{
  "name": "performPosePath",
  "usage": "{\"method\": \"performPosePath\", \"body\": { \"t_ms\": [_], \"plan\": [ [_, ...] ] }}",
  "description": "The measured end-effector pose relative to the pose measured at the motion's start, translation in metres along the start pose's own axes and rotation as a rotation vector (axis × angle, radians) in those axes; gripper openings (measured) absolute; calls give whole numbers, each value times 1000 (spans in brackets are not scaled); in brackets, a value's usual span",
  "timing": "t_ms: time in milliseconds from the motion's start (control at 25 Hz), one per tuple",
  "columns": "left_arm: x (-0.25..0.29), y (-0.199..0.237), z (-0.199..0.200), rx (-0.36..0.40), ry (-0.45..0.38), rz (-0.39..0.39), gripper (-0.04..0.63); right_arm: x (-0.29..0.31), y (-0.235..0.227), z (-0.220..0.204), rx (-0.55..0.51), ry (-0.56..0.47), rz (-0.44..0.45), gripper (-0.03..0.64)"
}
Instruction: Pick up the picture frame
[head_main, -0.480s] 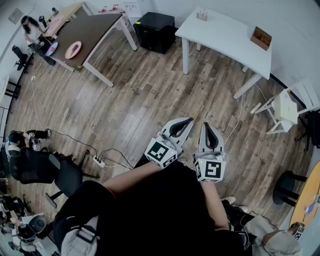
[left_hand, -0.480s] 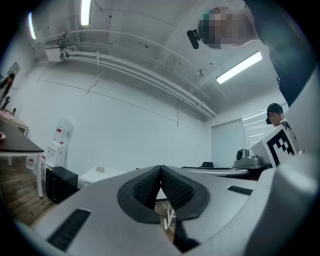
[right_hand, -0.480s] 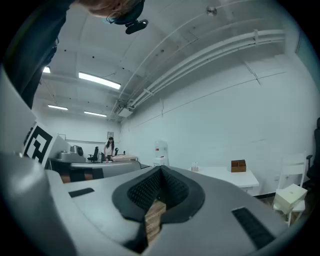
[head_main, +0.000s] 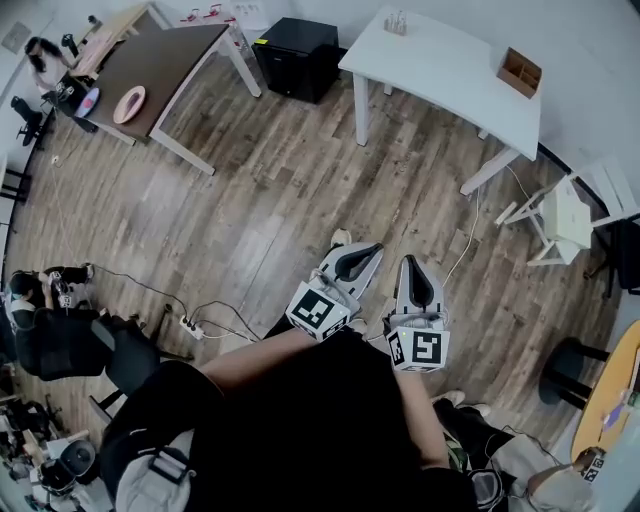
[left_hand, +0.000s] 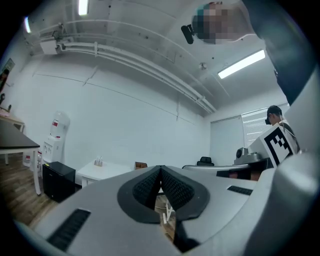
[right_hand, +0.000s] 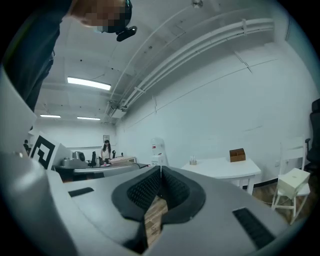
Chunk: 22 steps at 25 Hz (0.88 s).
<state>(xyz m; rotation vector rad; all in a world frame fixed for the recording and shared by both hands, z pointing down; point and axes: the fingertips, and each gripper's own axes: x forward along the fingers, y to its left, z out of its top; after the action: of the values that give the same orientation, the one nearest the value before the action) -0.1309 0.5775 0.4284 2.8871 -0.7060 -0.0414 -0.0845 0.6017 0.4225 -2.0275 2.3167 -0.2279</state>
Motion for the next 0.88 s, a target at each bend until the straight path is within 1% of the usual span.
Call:
{"method": "performPosePath", "body": {
  "t_ms": [120,200,280,400,520,640,760,880],
  "plan": [
    [23,25,-6,-33,1,-13,12,28,-11,-6,5,32,6,29],
    [40,50,-5,-33,3,-2,12,53,-18,-10,6,52,16,29],
    [58,85,-5,-38,10,32,12,82,-27,-12,5,66,18,29],
    [86,143,-4,-76,9,62,12,138,-40,-8,-22,89,30,29],
    [113,194,6,-96,-2,61,12,197,-57,2,-42,98,35,29],
    [134,242,19,-111,-10,70,12,252,-74,14,-37,96,25,29],
    [152,289,33,-126,-14,77,12,301,-82,23,-46,114,28,29],
    [167,326,46,-150,-24,67,12,342,-84,27,-47,129,54,29]
  ]
}}
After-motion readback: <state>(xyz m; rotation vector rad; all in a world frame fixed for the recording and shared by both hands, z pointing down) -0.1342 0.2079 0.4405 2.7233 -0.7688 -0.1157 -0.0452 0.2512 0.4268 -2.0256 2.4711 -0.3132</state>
